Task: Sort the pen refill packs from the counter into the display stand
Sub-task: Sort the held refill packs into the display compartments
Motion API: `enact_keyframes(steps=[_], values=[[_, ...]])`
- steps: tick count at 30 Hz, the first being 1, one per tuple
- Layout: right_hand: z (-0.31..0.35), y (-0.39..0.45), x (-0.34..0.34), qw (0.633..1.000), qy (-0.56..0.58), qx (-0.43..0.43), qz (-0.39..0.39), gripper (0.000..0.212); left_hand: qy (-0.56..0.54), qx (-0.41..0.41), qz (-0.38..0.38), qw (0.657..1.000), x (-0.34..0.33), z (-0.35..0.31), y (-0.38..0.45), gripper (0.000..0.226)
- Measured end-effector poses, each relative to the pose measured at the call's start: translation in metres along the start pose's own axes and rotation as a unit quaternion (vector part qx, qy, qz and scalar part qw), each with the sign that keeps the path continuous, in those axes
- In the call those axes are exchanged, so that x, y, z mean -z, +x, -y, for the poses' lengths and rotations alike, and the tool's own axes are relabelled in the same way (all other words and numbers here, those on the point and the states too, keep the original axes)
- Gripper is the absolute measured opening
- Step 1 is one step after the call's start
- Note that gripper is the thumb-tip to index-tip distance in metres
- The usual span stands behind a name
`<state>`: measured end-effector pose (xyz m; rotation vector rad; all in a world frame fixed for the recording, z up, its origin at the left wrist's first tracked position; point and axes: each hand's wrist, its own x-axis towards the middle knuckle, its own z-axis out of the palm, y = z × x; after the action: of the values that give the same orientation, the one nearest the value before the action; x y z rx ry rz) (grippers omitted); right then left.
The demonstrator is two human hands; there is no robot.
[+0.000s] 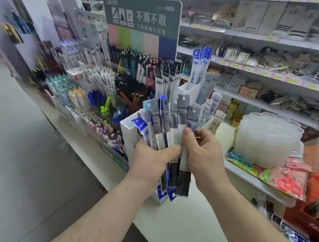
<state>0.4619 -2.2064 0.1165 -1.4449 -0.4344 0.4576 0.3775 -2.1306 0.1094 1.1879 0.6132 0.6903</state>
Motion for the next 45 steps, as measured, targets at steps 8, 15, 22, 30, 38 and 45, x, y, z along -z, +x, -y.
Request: enact_keyframes(steps=[8,15,22,30,38,45], values=[[0.004,0.007,0.002,0.999,0.031,-0.032,-0.026,0.025,0.083,-0.074,-0.091,0.99,0.031,-0.016,0.009,0.02],[0.008,0.011,-0.001,0.998,0.02,-0.034,-0.041,0.016,0.111,-0.094,-0.168,0.975,0.069,-0.026,0.021,0.022],[0.02,0.009,-0.008,0.998,-0.013,0.059,0.02,0.011,0.098,-0.076,-0.195,0.973,0.089,-0.023,0.026,0.024],[0.001,0.011,-0.045,0.961,-0.164,0.21,0.07,0.021,0.093,-0.059,-0.214,0.971,0.097,-0.015,0.033,0.022],[-0.025,0.031,-0.063,0.875,-0.372,0.297,0.083,0.031,0.088,-0.058,-0.212,0.972,0.103,-0.012,0.03,0.023],[-0.021,0.03,-0.07,0.893,-0.419,0.099,0.127,0.03,0.091,-0.065,-0.213,0.971,0.103,-0.012,0.032,0.024]])
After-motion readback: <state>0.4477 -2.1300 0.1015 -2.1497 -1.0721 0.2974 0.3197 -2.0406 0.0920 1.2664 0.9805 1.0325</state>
